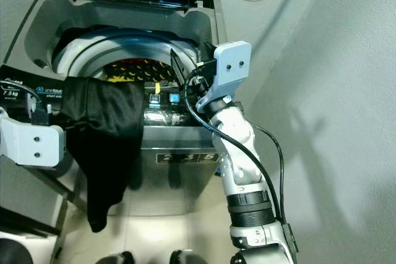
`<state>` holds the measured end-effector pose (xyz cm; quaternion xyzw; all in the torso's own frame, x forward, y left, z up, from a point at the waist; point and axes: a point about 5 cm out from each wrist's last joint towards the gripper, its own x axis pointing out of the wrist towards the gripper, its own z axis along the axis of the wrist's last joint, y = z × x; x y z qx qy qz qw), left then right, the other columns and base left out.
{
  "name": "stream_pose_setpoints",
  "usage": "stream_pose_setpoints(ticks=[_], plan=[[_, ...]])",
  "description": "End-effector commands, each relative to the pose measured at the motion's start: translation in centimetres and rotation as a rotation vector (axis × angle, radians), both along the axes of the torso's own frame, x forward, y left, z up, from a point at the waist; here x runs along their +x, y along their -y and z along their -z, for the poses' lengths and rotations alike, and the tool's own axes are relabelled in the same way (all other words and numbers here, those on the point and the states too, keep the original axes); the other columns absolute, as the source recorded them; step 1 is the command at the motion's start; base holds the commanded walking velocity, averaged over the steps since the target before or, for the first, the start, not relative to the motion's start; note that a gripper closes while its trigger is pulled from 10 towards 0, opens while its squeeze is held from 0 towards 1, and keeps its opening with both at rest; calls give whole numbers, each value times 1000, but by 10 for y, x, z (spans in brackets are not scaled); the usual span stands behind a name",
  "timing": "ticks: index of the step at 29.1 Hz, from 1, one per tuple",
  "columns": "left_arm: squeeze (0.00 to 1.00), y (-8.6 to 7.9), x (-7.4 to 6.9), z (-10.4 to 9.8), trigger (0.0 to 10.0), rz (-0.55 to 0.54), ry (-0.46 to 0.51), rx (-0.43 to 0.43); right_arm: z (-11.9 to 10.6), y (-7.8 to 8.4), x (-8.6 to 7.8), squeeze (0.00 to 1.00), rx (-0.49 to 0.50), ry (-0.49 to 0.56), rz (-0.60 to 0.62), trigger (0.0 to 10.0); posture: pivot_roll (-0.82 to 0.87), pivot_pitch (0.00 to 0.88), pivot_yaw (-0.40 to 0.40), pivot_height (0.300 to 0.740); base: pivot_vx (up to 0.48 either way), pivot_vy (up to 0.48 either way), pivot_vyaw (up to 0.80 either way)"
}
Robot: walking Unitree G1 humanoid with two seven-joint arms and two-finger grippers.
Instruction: Clothes washing
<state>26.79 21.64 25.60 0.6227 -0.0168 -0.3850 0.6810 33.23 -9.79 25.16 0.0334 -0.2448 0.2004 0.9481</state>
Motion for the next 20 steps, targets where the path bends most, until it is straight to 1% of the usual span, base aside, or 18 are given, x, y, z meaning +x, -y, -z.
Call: stream_pose_setpoints(ticks=[1, 2, 3, 4, 5, 6, 7, 8, 11, 12, 13, 14, 16, 17, 18, 19, 20], plan=[[0, -3, 0, 16, 0, -19, -75, 0, 2, 2, -2, 0, -7, -7, -33, 10000, 115, 126, -19, 740, 0, 0, 0], [0, -4, 0, 16, 0, -21, -74, -3, 2, -2, -7, 0, -29, -17, -144, 10000, 113, 126, -19, 740, 0, 0, 0], [0, -4, 0, 16, 0, -21, -74, -3, 2, -2, -7, 0, -29, -17, -144, 10000, 113, 126, -19, 740, 0, 0, 0], [0, -4, 0, 15, 0, -22, -73, -6, 1, -4, -11, 0, -45, -23, -227, 10000, 113, 126, -19, 740, 0, 0, 0], [0, -4, 1, 14, 0, -25, -68, -13, 2, -6, -17, 0, -90, -18, -316, 10000, 112, 127, -18, 740, 0, 0, 0], [0, -4, 2, 12, 0, -28, -61, -27, 3, -5, -26, 0, -129, -25, -430, 10000, 112, 127, -19, 740, 0, 0, 0], [0, -4, 2, 12, 0, -28, -61, -27, 3, -5, -26, 0, -129, -25, -430, 10000, 112, 127, -19, 740, 0, 0, 0], [0, -3, 2, 11, 0, -29, -56, -38, 4, -3, -32, 0, -153, -31, -499, 10000, 112, 127, -19, 740, 0, 0, 0], [0, -3, 2, 11, 0, -29, -56, -38, 4, -3, -32, 0, -153, -31, -499, 10000, 112, 127, -19, 740, 0, 0, 0], [0, -3, 3, 8, 0, -33, -46, -56, 5, -1, -38, 0, -178, -37, -568, 10000, 110, 128, -19, 740, 0, 0, 0], [0, -1, 5, -4, 0, -35, -17, -119, 7, 1, -45, 0, -229, -43, -630, 10000, 108, 128, -18, 740, 0, 0, 0], [0, 1, 7, -11, 0, -36, 3, -164, 9, 2, -49, 0, -266, -46, -662, 10000, 108, 128, -18, 740, 0, 0, 0], [0, 1, 7, -11, 0, -36, 3, -164, 9, 2, -49, 0, -266, -46, -662, 10000, 108, 128, -18, 740, 0, 0, 0], [0, 1, 7, -17, 0, -36, 15, -192, 10, 2, -52, 0, -289, -49, -683, 10000, 108, 128, -18, 740, 0, 0, 0], [0, 3, 10, -27, 0, -40, 51, -243, 11, 1, -53, 0, -297, -45, -683, 10000, 109, 127, -16, 740, 0, 0, 0], [0, 3, 10, -27, 0, -40, 51, -243, 11, 1, -53, 0, -297, -45, -683, 10000, 109, 127, -16, 740, 0, 0, 0], [0, 3, 13, -37, 0, -47, 91, -289, 10, 0, -52, 0, -290, -39, -672, 10000, 111, 127, -15, 740, 0, 0, 0]])
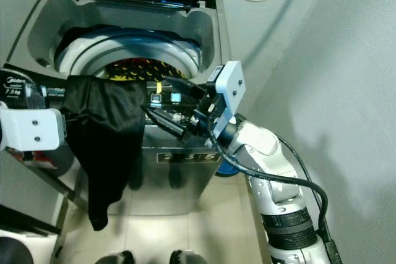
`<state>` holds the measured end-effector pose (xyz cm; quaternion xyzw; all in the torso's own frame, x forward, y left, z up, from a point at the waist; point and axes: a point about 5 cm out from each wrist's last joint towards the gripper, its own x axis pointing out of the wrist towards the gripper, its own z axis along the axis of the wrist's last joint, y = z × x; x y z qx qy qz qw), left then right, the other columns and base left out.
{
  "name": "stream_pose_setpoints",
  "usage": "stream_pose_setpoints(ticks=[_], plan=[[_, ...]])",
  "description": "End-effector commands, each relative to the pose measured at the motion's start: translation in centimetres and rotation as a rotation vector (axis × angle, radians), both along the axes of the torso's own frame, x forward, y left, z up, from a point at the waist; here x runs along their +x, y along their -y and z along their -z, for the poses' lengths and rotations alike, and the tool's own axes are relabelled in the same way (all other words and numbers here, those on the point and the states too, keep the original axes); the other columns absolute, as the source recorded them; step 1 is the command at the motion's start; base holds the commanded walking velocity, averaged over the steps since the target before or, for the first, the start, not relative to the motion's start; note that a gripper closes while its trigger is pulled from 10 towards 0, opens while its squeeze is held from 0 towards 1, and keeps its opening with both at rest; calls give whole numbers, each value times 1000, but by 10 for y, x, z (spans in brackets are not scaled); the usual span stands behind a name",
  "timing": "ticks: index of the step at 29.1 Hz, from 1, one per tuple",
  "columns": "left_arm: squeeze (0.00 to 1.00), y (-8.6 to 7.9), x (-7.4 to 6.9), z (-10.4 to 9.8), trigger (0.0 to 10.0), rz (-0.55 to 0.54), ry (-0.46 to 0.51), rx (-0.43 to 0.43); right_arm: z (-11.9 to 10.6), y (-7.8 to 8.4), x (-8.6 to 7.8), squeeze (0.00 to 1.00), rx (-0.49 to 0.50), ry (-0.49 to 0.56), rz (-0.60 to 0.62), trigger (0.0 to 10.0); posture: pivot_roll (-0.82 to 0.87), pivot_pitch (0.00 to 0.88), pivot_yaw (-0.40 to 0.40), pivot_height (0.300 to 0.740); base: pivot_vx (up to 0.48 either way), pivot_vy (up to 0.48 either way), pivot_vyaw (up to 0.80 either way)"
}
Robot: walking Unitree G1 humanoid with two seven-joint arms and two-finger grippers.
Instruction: Clothes washing
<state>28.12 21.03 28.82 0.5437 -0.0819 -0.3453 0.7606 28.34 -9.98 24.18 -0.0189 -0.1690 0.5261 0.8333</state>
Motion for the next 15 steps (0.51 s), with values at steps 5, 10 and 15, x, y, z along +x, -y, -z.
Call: stream_pose_setpoints(ticks=[5, 10, 15], plan=[[0, -4, 7, -26, 0, -31, 119, -93, -1, -5, -1, 0, 19, 3, -13, 10000, 116, 125, -15, 740, 0, 0, 0], [0, -2, 15, -44, 0, -46, 219, -145, -3, -6, -1, 0, 27, -4, -22, 10000, 114, 121, -15, 740, 0, 0, 0], [0, -16, 36, -86, 0, -172, 481, -196, -5, -8, -3, 0, 38, -8, -39, 10000, 107, 114, -18, 740, 0, 0, 0]])
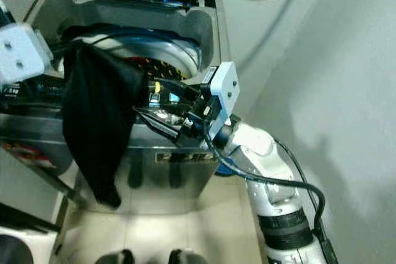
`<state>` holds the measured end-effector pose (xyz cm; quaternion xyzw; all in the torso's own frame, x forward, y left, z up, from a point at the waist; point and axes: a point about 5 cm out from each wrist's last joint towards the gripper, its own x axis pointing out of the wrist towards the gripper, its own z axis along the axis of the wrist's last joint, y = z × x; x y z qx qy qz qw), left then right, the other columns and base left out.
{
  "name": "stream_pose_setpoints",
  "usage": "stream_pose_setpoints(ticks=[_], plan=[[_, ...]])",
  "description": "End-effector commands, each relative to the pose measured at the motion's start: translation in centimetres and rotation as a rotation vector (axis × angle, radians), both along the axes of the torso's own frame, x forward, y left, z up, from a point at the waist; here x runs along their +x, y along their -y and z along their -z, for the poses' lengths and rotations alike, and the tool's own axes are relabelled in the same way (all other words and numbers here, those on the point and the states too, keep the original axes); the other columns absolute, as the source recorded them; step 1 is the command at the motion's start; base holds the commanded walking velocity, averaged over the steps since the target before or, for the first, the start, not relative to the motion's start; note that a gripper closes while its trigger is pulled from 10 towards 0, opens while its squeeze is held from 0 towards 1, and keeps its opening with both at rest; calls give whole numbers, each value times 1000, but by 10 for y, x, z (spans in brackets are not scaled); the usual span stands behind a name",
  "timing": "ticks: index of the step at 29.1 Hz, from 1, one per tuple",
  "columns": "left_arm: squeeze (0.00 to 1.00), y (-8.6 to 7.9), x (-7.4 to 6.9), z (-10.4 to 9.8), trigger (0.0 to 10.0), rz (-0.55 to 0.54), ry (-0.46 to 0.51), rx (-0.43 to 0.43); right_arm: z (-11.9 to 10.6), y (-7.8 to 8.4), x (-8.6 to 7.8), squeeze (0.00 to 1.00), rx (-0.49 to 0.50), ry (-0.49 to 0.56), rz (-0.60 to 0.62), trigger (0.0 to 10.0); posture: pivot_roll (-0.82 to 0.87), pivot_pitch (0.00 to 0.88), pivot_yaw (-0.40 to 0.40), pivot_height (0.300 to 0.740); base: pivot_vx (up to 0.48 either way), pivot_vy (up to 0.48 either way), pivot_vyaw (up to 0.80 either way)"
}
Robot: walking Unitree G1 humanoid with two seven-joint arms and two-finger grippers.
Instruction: Clothes washing
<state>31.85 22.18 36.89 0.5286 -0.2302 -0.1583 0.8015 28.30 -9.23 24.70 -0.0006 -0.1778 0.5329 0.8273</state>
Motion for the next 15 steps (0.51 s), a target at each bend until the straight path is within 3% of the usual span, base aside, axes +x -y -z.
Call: stream_pose_setpoints(ticks=[1, 2, 5, 12, 15], plan=[[0, -14, 7, -21, 0, -114, 156, 15, -2, -1, -4, 0, 8, -6, -26, 10000, 107, 114, -18, 740, 0, 0, 0], [0, -23, 14, -32, 0, -184, 234, 50, -4, -2, -6, 0, 25, -8, -42, 10000, 105, 111, -20, 740, 0, 0, 0], [0, -30, 24, -42, 0, -263, 331, 126, -9, -4, -10, 0, 58, -10, -75, 10000, 100, 110, -19, 740, 0, 0, 0], [0, -19, 38, -52, 0, -293, 447, 205, -13, -8, -14, 0, 77, -8, -106, 10000, 89, 114, -17, 740, 0, 0, 0], [0, -1, 49, -55, 0, -313, 559, 279, -13, -11, -16, 0, 83, -10, -112, 10000, 81, 121, -9, 740, 0, 0, 0]])
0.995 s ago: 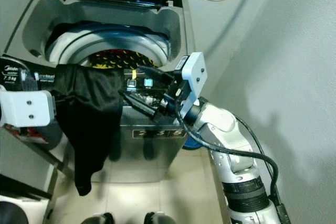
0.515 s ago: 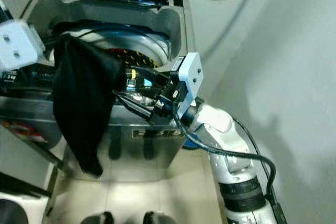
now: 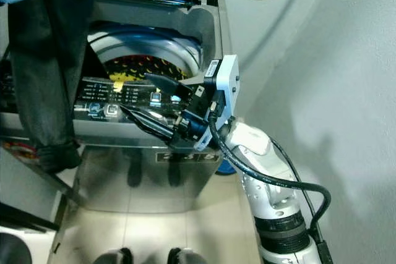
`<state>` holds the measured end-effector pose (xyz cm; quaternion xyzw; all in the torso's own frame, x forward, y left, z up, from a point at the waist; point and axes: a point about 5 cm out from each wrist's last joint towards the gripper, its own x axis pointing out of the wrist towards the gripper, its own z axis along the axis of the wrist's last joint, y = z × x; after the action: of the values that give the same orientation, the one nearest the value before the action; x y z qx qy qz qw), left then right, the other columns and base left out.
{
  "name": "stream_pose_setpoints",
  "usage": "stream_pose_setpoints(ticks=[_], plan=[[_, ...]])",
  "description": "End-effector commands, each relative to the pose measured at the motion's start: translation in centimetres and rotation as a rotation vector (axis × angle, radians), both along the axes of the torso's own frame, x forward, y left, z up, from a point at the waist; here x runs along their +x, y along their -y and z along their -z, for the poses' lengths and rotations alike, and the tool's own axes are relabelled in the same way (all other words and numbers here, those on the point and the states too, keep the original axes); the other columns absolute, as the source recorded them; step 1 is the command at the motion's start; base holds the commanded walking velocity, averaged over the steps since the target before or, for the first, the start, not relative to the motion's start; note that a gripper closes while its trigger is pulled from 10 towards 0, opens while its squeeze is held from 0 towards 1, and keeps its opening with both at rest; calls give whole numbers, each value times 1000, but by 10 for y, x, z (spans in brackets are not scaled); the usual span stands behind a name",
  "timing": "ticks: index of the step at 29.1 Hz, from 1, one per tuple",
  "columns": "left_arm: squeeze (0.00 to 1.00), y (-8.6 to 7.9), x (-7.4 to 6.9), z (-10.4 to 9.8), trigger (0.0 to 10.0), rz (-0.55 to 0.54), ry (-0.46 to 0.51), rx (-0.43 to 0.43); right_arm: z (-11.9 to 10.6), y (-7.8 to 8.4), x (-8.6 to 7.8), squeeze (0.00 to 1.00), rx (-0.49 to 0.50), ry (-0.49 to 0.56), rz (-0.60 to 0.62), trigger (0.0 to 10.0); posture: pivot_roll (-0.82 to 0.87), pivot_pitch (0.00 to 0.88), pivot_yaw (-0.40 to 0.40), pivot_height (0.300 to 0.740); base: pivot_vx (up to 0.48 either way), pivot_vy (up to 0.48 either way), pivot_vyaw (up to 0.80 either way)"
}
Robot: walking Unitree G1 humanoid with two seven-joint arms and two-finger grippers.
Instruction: Clothes washing
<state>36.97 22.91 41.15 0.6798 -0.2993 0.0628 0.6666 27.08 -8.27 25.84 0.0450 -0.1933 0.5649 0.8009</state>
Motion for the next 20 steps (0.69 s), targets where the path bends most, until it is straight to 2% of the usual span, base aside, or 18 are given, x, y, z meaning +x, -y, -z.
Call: stream_pose_setpoints(ticks=[1, 2, 4, 5, 6, 7, 8, 9, 10, 11, 12, 13, 14, 15, 16, 18, 19, 20], plan=[[0, 6, -3, -12, 0, 7, 92, 30, -1, -1, -4, 0, 3, 4, -14, 10000, 81, 121, -9, 740, 0, 0, 0], [0, 13, 2, -6, 0, 17, 79, 55, -1, -1, -5, 0, 6, 1, -13, 10000, 76, 127, -4, 740, 0, 0, 0], [0, 13, 2, -6, 0, 17, 79, 55, -1, -1, -5, 0, 6, 1, -13, 10000, 76, 127, -4, 740, 0, 0, 0], [0, 20, 9, 4, 0, 61, -8, -3, 0, -2, -5, 0, 7, -3, -8, 10000, 70, 129, 0, 740, 0, 0, 0], [0, 29, 16, 16, 10000, 131, -126, -94, 0, -2, -6, 0, 9, -6, -4, 10000, 63, 133, 5, 740, 0, 0, 0], [0, 29, 16, 16, 10000, 131, -126, -94, 0, -2, -6, 0, 9, -6, -4, 10000, 63, 133, 5, 740, 0, 0, 0], [0, 42, 21, 30, 10000, 231, -242, -163, 0, -2, -7, 0, 10, -12, 0, 10000, 59, 136, 3, 740, 0, 0, 0], [0, 50, 23, 38, 10000, 299, -307, -202, 1, -2, -7, 0, 11, -16, 3, 10000, 59, 136, 3, 740, 0, 0, 0], [0, 50, 23, 38, 10000, 299, -307, -202, 1, -2, -7, 0, 11, -16, 3, 10000, 59, 136, 3, 740, 0, 0, 0], [0, 59, 24, 43, 10000, 376, -373, -247, 1, -2, -7, 0, 11, -19, 6, 10000, 59, 140, 3, 740, 0, 0, 0], [0, 65, 24, 47, 10000, 428, -408, -254, 1, -2, -8, 0, 10, -22, 8, 10000, 59, 140, 3, 740, 0, 0, 0], [0, 65, 24, 47, 10000, 428, -408, -254, 1, -2, -8, 0, 10, -22, 8, 10000, 59, 140, 3, 740, 0, 0, 0], [0, 73, 22, 50, 10000, 499, -463, -264, 1, -2, -8, 0, 11, -24, 9, 10000, 61, 143, 2, 740, 0, 0, 0], [0, 73, 22, 50, 10000, 499, -463, -264, 1, -2, -8, 0, 11, -24, 9, 10000, 61, 143, 2, 740, 0, 0, 0], [0, 81, 20, 52, 10000, 561, -493, -254, 1, -2, -8, 0, 12, -24, 10, 10000, 66, 145, 4, 740, 0, 0, 0], [0, 81, 20, 52, 10000, 561, -493, -254, 1, -2, -8, 0, 12, -24, 10, 10000, 66, 145, 4, 740, 0, 0, 0], [0, 91, 13, 51, 10000, 641, -509, -225, 1, -2, -7, 0, 15, -25, 11, 10000, 66, 145, 4, 740, 0, 0, 0], [0, 91, 13, 51, 10000, 641, -509, -225, 1, -2, -7, 0, 15, -25, 11, 10000, 66, 145, 4, 740, 0, 0, 0]])
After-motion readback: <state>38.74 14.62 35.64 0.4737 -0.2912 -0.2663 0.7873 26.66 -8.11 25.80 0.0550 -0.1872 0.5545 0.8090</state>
